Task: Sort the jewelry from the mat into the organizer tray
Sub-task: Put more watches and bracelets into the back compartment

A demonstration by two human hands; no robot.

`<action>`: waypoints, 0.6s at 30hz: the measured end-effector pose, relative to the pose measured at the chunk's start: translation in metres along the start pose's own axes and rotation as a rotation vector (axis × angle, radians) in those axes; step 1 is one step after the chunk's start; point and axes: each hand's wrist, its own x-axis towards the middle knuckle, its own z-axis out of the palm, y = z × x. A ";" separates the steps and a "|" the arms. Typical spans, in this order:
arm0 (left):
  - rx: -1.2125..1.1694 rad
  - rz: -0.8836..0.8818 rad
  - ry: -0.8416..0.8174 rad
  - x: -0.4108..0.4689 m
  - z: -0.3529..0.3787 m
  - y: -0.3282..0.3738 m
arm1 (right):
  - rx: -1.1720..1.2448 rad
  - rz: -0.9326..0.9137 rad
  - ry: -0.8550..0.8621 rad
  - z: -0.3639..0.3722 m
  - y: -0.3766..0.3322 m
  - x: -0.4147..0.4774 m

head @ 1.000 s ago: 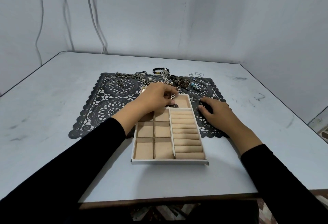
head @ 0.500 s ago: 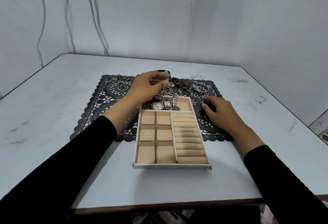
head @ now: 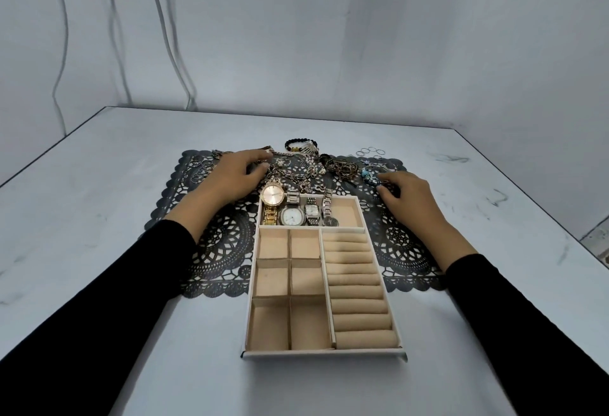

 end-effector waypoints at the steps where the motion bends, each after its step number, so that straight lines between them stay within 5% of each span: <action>1: 0.031 0.021 -0.035 0.003 0.001 -0.003 | 0.000 -0.004 0.005 0.001 0.001 0.003; 11: 0.164 0.098 -0.148 0.030 0.007 -0.012 | 0.055 -0.048 0.025 0.007 0.009 0.028; 18: 0.168 0.171 -0.079 0.046 0.014 -0.007 | 0.089 -0.038 0.012 0.009 0.014 0.037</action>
